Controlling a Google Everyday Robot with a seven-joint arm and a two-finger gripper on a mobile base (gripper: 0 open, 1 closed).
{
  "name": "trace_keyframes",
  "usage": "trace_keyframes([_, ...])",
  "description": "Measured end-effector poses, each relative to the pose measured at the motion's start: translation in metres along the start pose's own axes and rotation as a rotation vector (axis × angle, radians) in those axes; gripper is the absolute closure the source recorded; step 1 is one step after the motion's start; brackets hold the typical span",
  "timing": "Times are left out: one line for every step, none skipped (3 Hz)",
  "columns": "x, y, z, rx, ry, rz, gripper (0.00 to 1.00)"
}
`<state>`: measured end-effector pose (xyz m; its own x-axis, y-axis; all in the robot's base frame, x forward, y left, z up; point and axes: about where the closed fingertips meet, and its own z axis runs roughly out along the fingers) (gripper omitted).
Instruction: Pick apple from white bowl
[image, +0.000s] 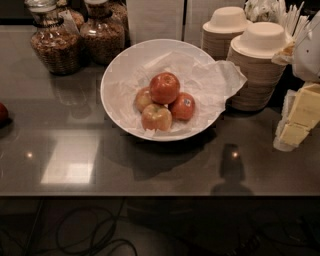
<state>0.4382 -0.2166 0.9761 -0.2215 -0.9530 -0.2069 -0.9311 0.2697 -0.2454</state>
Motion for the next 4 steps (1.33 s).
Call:
trace_keyframes([-0.001, -0.001, 0.001, 0.003, -0.006, 0.001, 0.0])
trace_keyframes([-0.013, -0.011, 0.017, 0.026, -0.064, 0.005, 0.0])
trace_keyframes([-0.039, -0.022, 0.037, 0.063, -0.154, -0.023, 0.0])
trace_keyframes([-0.065, -0.03, 0.043, 0.071, -0.218, -0.074, 0.0])
